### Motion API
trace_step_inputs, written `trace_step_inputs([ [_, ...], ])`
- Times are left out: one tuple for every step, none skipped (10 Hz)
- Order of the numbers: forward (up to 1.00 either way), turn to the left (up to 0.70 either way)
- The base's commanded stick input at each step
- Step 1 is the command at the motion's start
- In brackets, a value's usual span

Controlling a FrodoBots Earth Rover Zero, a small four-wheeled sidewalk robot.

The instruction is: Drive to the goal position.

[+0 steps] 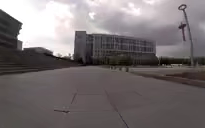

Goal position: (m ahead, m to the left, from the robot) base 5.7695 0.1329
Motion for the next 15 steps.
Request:
trace_step_inputs([
  [0.7,0.0],
  [0.7,0.0],
  [0.7,0.0],
  [0.7,0.0],
  [0.7,0.0],
  [0.7,0.0],
  [0.7,0.0],
  [0.7,0.0],
  [0.7,0.0],
  [0.7,0.0],
  [0.7,0.0],
  [0.7,0.0],
  [0.7,0.0],
  [0.7,0.0],
  [0.7,0.0],
])
